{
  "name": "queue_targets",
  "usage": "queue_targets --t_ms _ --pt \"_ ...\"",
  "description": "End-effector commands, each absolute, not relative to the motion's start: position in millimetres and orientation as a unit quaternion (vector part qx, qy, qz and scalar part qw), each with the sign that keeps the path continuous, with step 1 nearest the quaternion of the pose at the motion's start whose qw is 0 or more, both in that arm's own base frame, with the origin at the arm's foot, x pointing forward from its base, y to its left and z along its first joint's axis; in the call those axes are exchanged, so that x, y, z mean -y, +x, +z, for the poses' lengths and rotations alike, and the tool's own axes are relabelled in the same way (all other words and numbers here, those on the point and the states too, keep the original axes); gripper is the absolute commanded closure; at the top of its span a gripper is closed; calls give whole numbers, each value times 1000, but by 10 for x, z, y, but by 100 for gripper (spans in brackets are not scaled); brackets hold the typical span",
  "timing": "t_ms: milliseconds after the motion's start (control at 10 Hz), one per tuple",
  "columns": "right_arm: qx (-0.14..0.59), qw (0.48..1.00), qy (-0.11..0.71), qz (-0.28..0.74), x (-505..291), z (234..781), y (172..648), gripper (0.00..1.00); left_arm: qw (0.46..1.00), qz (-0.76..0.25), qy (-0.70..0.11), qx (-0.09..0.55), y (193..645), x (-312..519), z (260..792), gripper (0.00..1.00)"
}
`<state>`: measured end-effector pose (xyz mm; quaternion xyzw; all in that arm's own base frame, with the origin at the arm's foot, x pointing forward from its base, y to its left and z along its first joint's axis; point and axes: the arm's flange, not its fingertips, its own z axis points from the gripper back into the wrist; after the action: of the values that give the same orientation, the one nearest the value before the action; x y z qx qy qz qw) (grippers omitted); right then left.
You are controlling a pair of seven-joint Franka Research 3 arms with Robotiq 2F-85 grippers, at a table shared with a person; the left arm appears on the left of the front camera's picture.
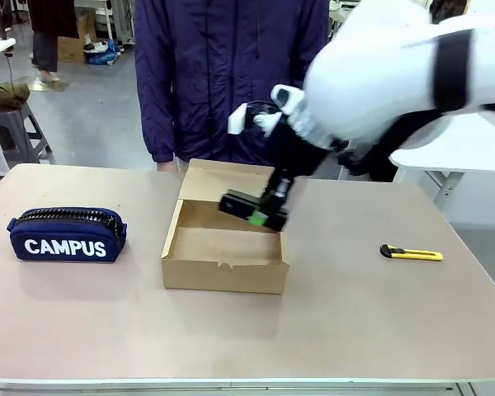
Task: Pack the item into the box.
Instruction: Pick up the item indicated by the person and place it inside the Mailer Box.
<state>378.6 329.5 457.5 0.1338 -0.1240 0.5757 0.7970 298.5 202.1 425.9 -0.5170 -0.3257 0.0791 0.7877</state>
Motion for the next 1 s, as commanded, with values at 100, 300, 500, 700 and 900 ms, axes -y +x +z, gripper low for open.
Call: queue_targets --t_ms 100,300,500,700,900 --pt "129 816 82 558 -3797 4128 4101 100 781 74 -522 335 2991 -2020 4270 0" --pt "150 807 72 567 -3955 3759 4157 100 781 74 -522 335 2991 -2020 4270 0" --pt "131 801 56 581 -3907 3522 4232 100 781 74 -522 335 2991 -2020 4270 0" --pt "119 798 44 590 -3820 3476 4238 100 781 74 -522 335 2991 -2020 4270 0" --pt "115 796 39 593 -3844 3458 4251 100 781 74 -522 335 2991 -2020 4270 0"
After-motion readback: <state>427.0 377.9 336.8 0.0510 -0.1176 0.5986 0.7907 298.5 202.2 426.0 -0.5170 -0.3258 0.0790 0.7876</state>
